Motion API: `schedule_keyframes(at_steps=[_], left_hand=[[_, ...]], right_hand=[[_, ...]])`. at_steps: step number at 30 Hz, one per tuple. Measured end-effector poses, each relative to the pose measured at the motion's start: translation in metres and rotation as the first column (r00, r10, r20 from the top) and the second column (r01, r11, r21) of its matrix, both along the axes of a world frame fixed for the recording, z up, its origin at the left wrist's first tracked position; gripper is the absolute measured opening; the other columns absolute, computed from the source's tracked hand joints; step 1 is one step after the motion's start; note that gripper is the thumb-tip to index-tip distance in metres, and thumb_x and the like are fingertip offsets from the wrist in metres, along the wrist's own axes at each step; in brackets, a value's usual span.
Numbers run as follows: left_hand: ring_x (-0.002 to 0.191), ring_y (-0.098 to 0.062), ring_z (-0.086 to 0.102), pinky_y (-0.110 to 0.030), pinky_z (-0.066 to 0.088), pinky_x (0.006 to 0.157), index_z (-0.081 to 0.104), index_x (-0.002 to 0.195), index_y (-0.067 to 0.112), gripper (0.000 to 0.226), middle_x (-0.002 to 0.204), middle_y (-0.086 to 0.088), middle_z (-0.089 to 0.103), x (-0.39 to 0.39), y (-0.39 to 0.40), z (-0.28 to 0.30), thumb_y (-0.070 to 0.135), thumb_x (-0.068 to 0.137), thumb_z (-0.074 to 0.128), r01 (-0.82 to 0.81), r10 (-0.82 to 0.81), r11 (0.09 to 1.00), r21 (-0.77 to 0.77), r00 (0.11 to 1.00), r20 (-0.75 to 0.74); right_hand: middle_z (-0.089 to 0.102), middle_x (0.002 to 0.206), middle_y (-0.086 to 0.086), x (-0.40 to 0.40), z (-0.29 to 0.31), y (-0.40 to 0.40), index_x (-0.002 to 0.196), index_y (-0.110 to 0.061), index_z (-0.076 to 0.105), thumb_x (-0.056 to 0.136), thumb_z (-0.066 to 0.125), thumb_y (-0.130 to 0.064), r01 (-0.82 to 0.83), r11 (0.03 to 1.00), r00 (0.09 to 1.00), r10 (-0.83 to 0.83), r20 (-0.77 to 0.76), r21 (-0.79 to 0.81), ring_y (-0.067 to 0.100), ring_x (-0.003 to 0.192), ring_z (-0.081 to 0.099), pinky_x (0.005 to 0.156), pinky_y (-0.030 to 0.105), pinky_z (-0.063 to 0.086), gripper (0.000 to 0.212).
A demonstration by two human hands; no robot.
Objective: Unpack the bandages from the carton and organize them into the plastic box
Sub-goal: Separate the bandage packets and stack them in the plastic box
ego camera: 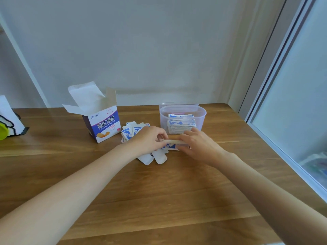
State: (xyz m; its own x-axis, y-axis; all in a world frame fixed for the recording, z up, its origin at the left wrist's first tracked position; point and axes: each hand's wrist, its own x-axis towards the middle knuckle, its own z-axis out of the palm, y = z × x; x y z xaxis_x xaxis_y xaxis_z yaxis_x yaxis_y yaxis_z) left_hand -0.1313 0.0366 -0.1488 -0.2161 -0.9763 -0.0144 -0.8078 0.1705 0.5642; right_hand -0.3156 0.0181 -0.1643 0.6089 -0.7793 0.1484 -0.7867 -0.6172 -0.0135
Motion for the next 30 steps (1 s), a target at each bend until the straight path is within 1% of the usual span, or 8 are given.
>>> schedule_keyframes(at_steps=[3,7,11,15,19,22,24,30], left_hand=[[0.074,-0.006,0.06,-0.021,0.052,0.072,0.064,0.103,0.014,0.015,0.085,0.006,0.063,-0.005,0.0,0.0,0.015,0.09,0.057,-0.02,0.019,0.995,-0.1,1.0,-0.016],[0.088,-0.016,0.062,-0.026,0.051,0.078,0.064,0.111,0.014,0.022,0.102,-0.006,0.068,-0.009,0.004,0.0,0.016,0.094,0.051,-0.001,0.022,0.981,-0.194,0.994,0.106],[0.104,-0.018,0.057,-0.02,0.039,0.08,0.054,0.13,0.019,0.035,0.116,-0.007,0.062,-0.006,0.006,-0.004,0.014,0.098,0.042,0.0,0.043,0.983,-0.184,0.972,0.231],[0.1,-0.017,0.061,-0.02,0.044,0.079,0.053,0.131,0.019,0.037,0.119,-0.006,0.063,-0.008,0.01,0.002,0.009,0.097,0.042,-0.002,0.037,0.988,-0.154,0.974,0.224],[0.069,-0.009,0.063,-0.017,0.047,0.062,0.058,0.121,0.015,0.03,0.093,-0.003,0.069,-0.006,-0.007,0.028,0.012,0.092,0.054,-0.154,0.143,0.957,-0.246,0.988,-0.063],[0.06,-0.006,0.062,-0.016,0.043,0.058,0.055,0.1,0.016,0.013,0.073,0.005,0.066,-0.012,-0.032,0.05,0.012,0.088,0.059,-0.29,0.231,0.925,-0.245,0.942,-0.246],[0.07,-0.015,0.064,-0.023,0.047,0.065,0.054,0.09,0.018,0.01,0.077,0.002,0.067,-0.02,-0.047,0.058,0.011,0.085,0.06,-0.297,0.253,0.926,-0.233,0.946,-0.201],[0.1,-0.024,0.059,-0.03,0.043,0.075,0.06,0.084,0.021,0.013,0.106,-0.002,0.064,-0.033,-0.075,0.052,0.011,0.085,0.053,-0.183,0.231,0.963,-0.197,0.937,0.261]], right_hand=[[0.06,0.104,0.004,-0.007,0.009,-0.001,0.11,-0.017,0.061,0.094,0.049,-0.024,0.035,0.99,0.997,-0.044,0.07,0.135,0.026,0.094,0.058,0.074,0.035,0.047,0.021],[0.063,0.112,0.007,-0.005,0.01,-0.001,0.12,-0.014,0.057,0.093,0.047,-0.01,0.043,0.992,0.984,-0.062,0.165,0.116,0.028,0.098,0.06,0.079,0.037,0.051,0.029],[0.061,0.115,0.007,-0.006,-0.003,-0.003,0.127,-0.016,0.054,0.095,0.042,-0.006,0.014,0.998,0.995,-0.021,0.1,0.068,0.028,0.099,0.06,0.082,0.035,0.05,0.036],[0.065,0.111,0.006,-0.009,0.002,0.001,0.122,-0.014,0.06,0.093,0.046,-0.006,0.021,0.993,0.966,-0.051,0.255,0.118,0.023,0.099,0.06,0.087,0.033,0.049,0.033],[0.065,0.076,0.003,-0.014,0.031,-0.012,0.106,-0.009,0.064,0.088,0.054,-0.003,0.125,0.972,0.724,-0.227,0.652,0.199,0.0,0.058,0.057,0.065,0.012,0.049,0.022],[0.065,0.08,0.006,-0.011,0.057,-0.036,0.096,-0.012,0.061,0.086,0.058,-0.007,0.218,0.934,0.513,-0.357,0.78,0.283,0.015,0.069,0.058,0.065,0.024,0.047,0.012],[0.064,0.085,0.007,-0.008,0.066,-0.052,0.093,-0.011,0.063,0.085,0.058,-0.008,0.307,0.901,0.53,-0.429,0.731,0.306,0.019,0.076,0.057,0.065,0.025,0.045,0.01],[0.063,0.098,0.01,0.005,0.066,-0.074,0.1,-0.009,0.063,0.083,0.048,-0.003,0.512,0.799,0.731,-0.599,0.328,0.317,0.029,0.083,0.057,0.067,0.029,0.043,0.023]])
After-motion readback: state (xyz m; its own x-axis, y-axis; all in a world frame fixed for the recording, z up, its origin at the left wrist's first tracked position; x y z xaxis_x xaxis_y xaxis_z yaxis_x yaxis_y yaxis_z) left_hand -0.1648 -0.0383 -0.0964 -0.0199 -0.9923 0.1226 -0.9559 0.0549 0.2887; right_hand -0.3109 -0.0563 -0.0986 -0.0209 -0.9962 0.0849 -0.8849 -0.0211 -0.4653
